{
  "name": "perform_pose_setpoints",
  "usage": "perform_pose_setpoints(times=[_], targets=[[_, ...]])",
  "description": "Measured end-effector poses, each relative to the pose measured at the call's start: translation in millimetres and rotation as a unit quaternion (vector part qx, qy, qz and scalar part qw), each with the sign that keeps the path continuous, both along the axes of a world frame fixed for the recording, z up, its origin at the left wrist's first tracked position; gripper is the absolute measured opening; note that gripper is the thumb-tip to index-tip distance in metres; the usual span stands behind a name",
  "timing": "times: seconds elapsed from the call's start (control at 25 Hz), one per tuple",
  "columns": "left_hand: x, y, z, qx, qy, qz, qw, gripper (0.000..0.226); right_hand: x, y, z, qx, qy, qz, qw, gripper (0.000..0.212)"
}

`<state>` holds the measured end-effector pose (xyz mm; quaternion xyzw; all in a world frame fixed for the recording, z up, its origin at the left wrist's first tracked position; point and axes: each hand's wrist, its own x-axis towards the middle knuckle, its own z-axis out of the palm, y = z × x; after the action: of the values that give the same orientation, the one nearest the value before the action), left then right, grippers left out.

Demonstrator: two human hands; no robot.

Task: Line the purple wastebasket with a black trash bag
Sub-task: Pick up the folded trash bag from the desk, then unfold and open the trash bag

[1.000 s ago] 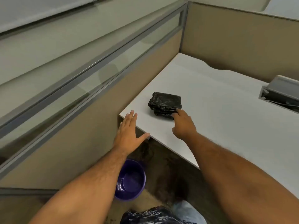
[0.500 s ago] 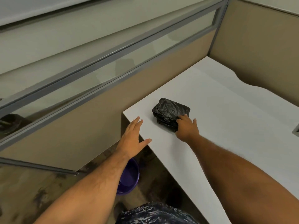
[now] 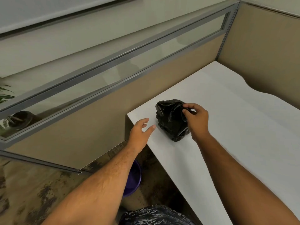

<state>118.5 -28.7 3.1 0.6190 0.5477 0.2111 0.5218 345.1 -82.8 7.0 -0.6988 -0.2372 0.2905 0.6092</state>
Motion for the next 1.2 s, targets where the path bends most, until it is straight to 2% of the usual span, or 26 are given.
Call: perform_pose_setpoints(times=[0.16, 0.32, 0.44, 0.6, 0.72, 0.84, 0.92, 1.0, 1.08, 1.2], targets=[[7.7, 3.0, 21.5, -0.020, -0.082, 0.018, 0.996, 0.061, -14.8, -4.2, 36.5, 0.070, 0.077, -0.010, 0.995, 0.029], [2.1, 8.3, 49.3, -0.004, -0.131, -0.008, 0.991, 0.062, -37.6, -8.2, 61.5, 0.064, 0.094, 0.026, 0.993, 0.031], [-16.9, 15.1, 73.6, 0.028, -0.158, -0.021, 0.987, 0.044, -73.0, -18.0, 88.6, 0.074, 0.108, 0.049, 0.990, 0.027], [-48.4, 31.9, 99.1, 0.042, -0.210, -0.027, 0.976, 0.004, -116.3, -31.5, 103.3, 0.101, 0.105, 0.056, 0.988, 0.027], [-79.7, 43.9, 106.1, 0.033, -0.229, -0.037, 0.972, 0.009, -153.6, -43.8, 102.1, 0.109, 0.085, 0.030, 0.990, 0.027], [-112.1, 48.1, 110.3, 0.011, -0.250, -0.037, 0.967, 0.019, -188.3, -58.9, 94.3, 0.108, 0.071, -0.009, 0.992, 0.006], [-128.0, 47.0, 116.5, -0.008, -0.270, -0.023, 0.962, 0.025, -202.6, -71.5, 86.4, 0.110, 0.080, -0.007, 0.991, 0.021], [-141.3, 43.0, 122.6, -0.031, -0.268, -0.027, 0.963, 0.027, -215.2, -89.4, 84.0, 0.074, 0.106, 0.062, 0.990, 0.039], [-150.1, 35.5, 125.0, -0.048, -0.252, -0.044, 0.966, 0.029, -227.4, -108.6, 87.3, 0.009, 0.137, 0.171, 0.976, 0.046], [-156.9, 21.5, 124.9, -0.057, -0.229, -0.072, 0.969, 0.032, -244.7, -123.9, 94.9, -0.039, 0.166, 0.213, 0.962, 0.050]])
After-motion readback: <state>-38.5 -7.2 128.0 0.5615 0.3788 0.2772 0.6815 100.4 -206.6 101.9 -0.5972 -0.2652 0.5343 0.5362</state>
